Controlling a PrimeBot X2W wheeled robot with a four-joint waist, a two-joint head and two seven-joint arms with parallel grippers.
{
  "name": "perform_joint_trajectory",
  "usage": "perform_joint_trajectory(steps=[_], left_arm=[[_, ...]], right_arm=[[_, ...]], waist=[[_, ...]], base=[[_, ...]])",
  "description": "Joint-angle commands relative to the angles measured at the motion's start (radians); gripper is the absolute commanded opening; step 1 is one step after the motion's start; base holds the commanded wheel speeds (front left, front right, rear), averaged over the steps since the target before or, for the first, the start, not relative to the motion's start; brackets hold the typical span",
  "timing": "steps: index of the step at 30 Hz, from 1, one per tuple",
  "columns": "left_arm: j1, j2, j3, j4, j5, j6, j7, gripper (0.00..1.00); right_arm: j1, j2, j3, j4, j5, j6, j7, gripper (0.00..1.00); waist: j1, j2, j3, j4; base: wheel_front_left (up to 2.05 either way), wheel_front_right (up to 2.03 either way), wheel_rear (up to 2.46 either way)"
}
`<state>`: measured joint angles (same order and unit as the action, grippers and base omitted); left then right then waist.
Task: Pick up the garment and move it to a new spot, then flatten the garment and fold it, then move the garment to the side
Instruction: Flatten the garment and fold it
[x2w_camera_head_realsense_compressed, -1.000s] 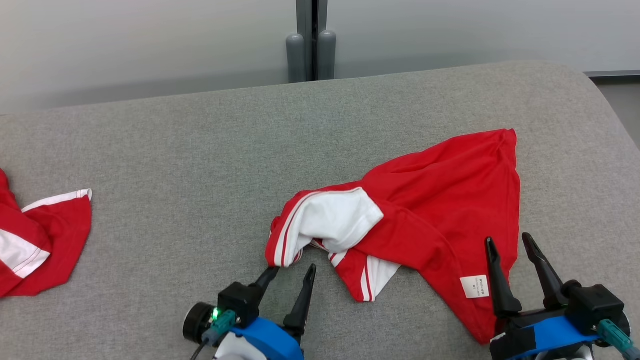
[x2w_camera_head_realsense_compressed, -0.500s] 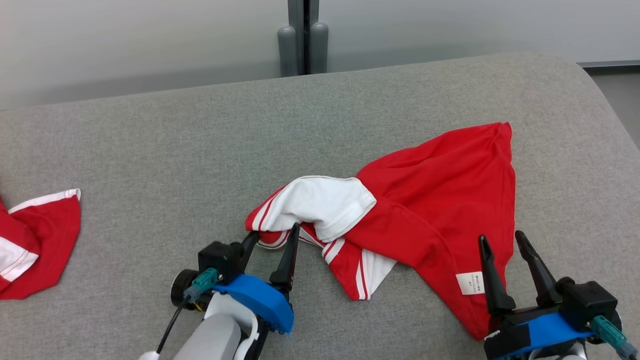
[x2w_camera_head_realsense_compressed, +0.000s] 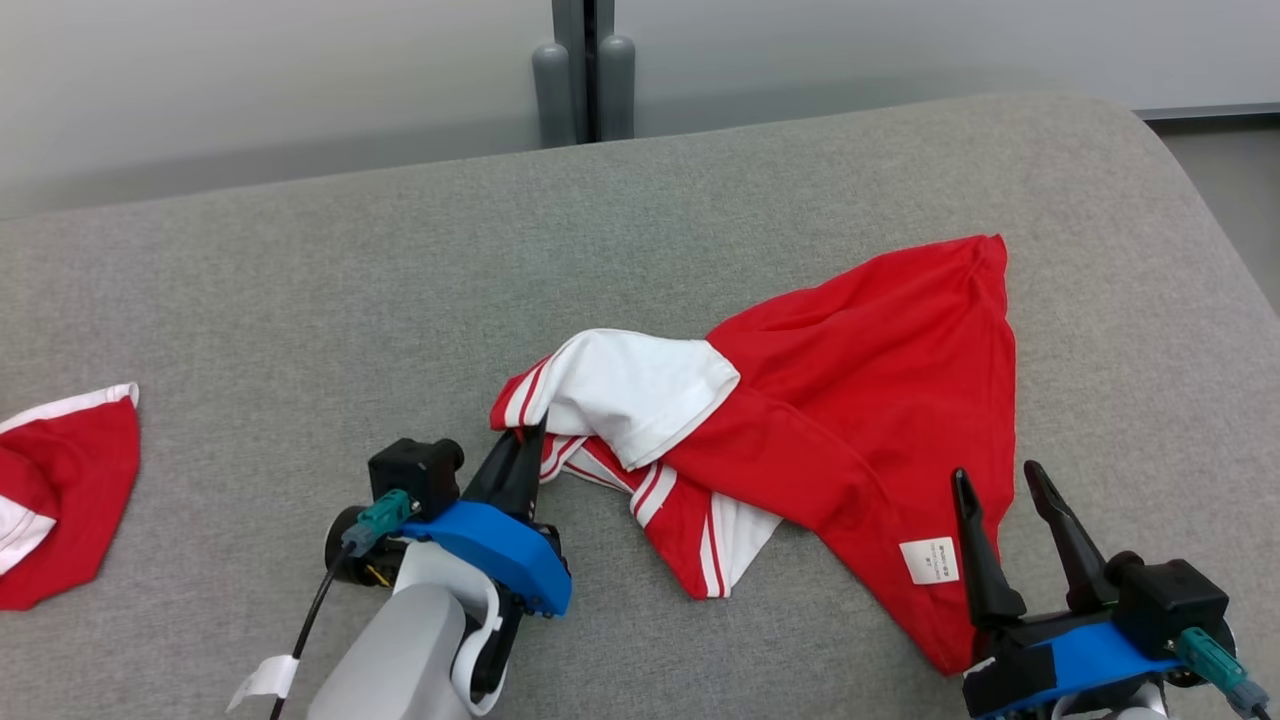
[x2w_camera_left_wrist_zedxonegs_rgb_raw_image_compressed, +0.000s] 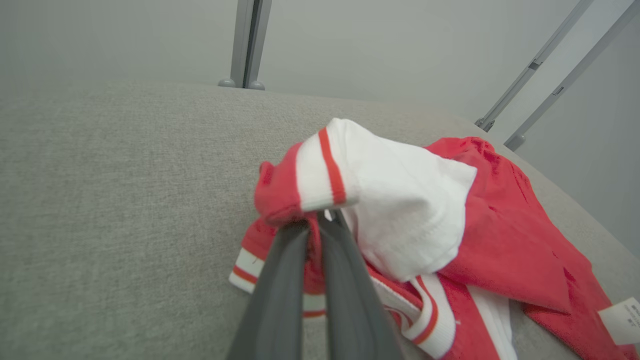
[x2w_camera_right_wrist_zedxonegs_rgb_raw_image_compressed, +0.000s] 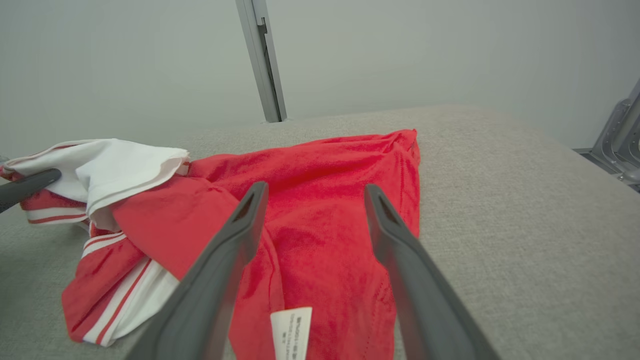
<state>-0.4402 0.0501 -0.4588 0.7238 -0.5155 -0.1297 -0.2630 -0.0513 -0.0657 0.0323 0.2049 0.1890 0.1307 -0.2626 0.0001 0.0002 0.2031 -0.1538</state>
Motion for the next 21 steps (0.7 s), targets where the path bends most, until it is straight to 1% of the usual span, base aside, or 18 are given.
perform_joint_trajectory(steps=[1,5,8,13,16,19,21], left_arm=[[-0.017,0.001,0.01,-0.007,-0.001,-0.001,-0.003,0.0],[-0.006,0.002,0.047,-0.052,0.051,-0.001,-0.003,0.0],[0.029,0.034,0.049,-0.117,0.099,-0.001,-0.003,0.0],[0.135,0.092,0.027,-0.249,0.132,-0.001,-0.003,0.0],[0.227,0.127,-0.01,-0.328,0.149,-0.001,-0.003,0.0],[0.306,0.168,-0.049,-0.383,0.16,-0.001,-0.003,0.0],[0.355,0.184,-0.053,-0.407,0.168,-0.001,-0.003,0.0]], right_arm=[[0.003,0.004,-0.002,0.002,0.004,0.0,-0.003,1.0],[0.02,0.005,-0.02,0.0,0.001,0.0,-0.003,1.0],[0.033,0.005,-0.025,0.004,0.006,0.0,-0.003,1.0],[0.048,0.005,-0.028,0.013,0.009,0.0,-0.003,1.0],[0.066,0.005,-0.037,0.014,0.013,0.0,-0.003,1.0],[0.078,0.006,-0.036,0.015,0.014,0.0,-0.003,1.0],[0.088,0.006,-0.041,0.014,0.015,0.0,-0.003,1.0]], waist=[[-0.0001,-0.0002,-0.003,0.002],[-0.0001,-0.0002,-0.023,0.022],[-0.0001,-0.0002,-0.042,0.041],[-0.0001,-0.0002,-0.072,0.069],[-0.0001,-0.0002,-0.087,0.087],[-0.0001,-0.0002,-0.094,0.102],[-0.0001,-0.0002,-0.099,0.113]], base=[[0.0,0.0,0.0],[0.0,0.0,0.0],[0.0,0.0,0.0],[0.0,0.0,0.0],[0.0,0.0,0.0],[0.0,0.0,0.0],[0.0,0.0,0.0]])
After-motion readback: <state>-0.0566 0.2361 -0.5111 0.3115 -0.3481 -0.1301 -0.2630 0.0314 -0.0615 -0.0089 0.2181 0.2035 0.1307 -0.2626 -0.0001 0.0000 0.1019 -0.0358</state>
